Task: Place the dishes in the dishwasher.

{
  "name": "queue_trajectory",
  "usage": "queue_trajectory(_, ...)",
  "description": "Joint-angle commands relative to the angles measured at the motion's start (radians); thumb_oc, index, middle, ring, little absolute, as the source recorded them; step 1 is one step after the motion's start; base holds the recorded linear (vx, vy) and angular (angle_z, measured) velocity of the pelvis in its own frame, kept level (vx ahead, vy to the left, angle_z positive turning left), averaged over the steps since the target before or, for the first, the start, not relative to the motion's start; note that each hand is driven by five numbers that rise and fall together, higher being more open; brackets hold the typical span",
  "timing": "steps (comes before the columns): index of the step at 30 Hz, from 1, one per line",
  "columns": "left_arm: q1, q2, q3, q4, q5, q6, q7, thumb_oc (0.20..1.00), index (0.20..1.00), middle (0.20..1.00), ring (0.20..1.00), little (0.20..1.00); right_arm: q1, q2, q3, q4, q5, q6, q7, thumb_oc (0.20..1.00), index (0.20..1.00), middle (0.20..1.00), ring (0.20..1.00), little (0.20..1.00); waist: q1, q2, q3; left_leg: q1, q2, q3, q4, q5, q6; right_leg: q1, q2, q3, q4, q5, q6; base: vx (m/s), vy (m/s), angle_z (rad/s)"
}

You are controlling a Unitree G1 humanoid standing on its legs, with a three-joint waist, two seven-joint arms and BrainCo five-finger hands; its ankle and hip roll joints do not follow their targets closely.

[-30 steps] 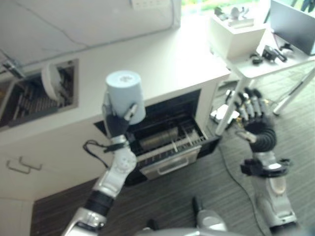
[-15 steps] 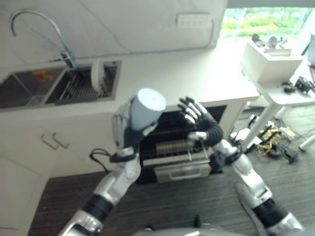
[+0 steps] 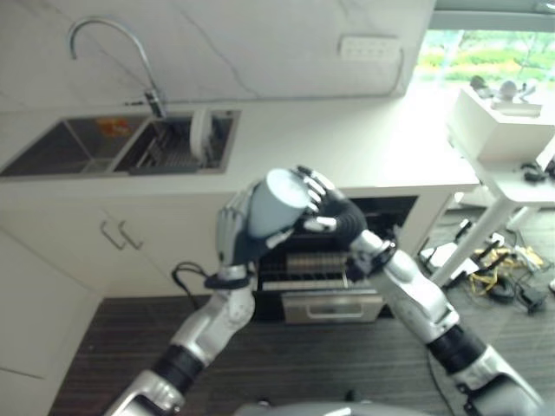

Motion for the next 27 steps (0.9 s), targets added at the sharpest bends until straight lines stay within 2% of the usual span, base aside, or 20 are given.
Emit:
queue_trajectory(1, -0.162, 0.008, -0.028, 0.034, 0.004, -0.057, 0.003, 0.2, 0.2, 0.2, 0.2, 0.2, -0.1, 0.033, -0.007, 0.0, 0.015, -0.02, -0.032, 1.0, 1.0, 1.0, 1.0, 1.0, 0.023, -0.036, 0.018, 0.009, -0.001, -0.056, 0.015, -0.106, 0.003, 0.064, -0.044, -0.022, 0.048, -0.166, 0.032, 0.0, 0.0, 0.0)
queue_trajectory(11, -0.186, 0.004, -0.06, 0.021, -0.004, -0.049, -0.018, 0.2, 0.2, 0.2, 0.2, 0.2, -0.149, 0.054, 0.006, 0.045, 0.046, 0.023, -0.062, 1.0, 1.0, 1.0, 1.0, 1.0, 0.035, -0.035, 0.019, 0.007, -0.004, -0.064, 0.013, -0.103, 0.003, 0.069, -0.047, -0.03, 0.042, -0.161, 0.034, -0.01, 0.001, 0.05)
queue_trajectory(16, -0.194, 0.003, -0.067, 0.026, -0.004, -0.051, -0.026, 0.2, 0.2, 0.2, 0.2, 0.2, -0.156, 0.061, 0.013, 0.056, 0.041, 0.036, -0.038, 1.0, 1.0, 1.0, 1.0, 1.0, 0.036, -0.034, 0.02, 0.008, -0.005, -0.066, 0.013, -0.102, 0.004, 0.068, -0.048, -0.031, 0.043, -0.16, 0.035, 0.0, 0.0, 0.0)
queue_trajectory(24, -0.2, 0.004, -0.092, 0.043, 0.005, -0.053, -0.05, 0.2, 0.2, 0.2, 0.2, 0.2, -0.191, 0.06, 0.018, 0.023, 0.04, 0.027, -0.052, 1.0, 1.0, 1.0, 1.0, 1.0, 0.037, -0.034, 0.025, 0.011, -0.007, -0.065, 0.015, -0.105, 0.006, 0.068, -0.047, -0.021, 0.044, -0.158, 0.036, 0.0, 0.0, 0.0)
queue_trajectory(27, -0.199, 0.002, -0.104, 0.05, 0.012, -0.053, -0.058, 0.2, 0.2, 0.2, 0.2, 0.2, -0.213, 0.062, 0.021, 0.026, 0.006, 0.004, -0.075, 1.0, 1.0, 1.0, 1.0, 1.0, 0.039, -0.032, 0.028, 0.012, -0.009, -0.067, 0.016, -0.108, 0.008, 0.068, -0.046, -0.017, 0.043, -0.158, 0.035, 0.0, 0.0, 0.0)
